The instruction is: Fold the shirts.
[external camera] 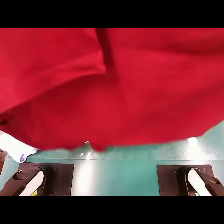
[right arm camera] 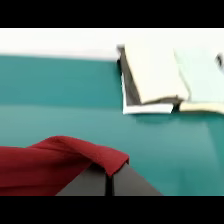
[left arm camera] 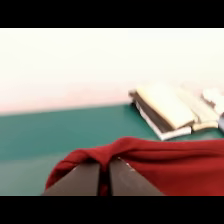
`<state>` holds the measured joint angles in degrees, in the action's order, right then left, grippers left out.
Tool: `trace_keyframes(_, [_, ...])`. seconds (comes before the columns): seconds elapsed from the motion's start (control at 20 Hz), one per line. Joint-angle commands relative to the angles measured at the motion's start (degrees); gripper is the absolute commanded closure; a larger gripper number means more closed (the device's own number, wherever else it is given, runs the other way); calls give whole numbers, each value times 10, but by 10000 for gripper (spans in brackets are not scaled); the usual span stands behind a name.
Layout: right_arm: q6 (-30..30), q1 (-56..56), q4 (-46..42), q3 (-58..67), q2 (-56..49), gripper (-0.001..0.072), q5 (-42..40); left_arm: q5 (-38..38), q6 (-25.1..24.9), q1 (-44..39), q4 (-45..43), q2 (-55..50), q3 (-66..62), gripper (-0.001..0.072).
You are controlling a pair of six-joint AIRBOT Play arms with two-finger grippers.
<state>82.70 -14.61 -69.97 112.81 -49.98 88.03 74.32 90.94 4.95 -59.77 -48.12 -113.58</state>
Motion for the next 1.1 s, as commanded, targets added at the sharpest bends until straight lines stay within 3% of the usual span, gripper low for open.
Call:
trace_keyframes(0.0, [39,0,-1,-77,-60,700,53,17,6,0,-3,-29,143,680])
trace_keyframes(0.2, [49,0,-1,-212,-154,701,48,-7,1,0,2,-122,280,679])
trace_keyframes(0.35, [46,24,-1,-269,-249,700,-1,-59,-14,0,11,-223,316,679])
trace_keyframes(0.55, [19,82,-1,-247,-375,700,-106,-157,-86,0,72,-359,314,679])
trace_keyframes(0.7, [19,108,-1,-165,-453,700,-147,-203,-106,0,77,-423,297,679])
trace_keyframes(0.9, [9,111,-1,-79,-489,700,-134,-191,-137,0,74,-437,281,678])
trace_keyframes(1.05, [-14,111,-10,-89,-484,700,-73,-97,-147,-3,31,-437,289,678])
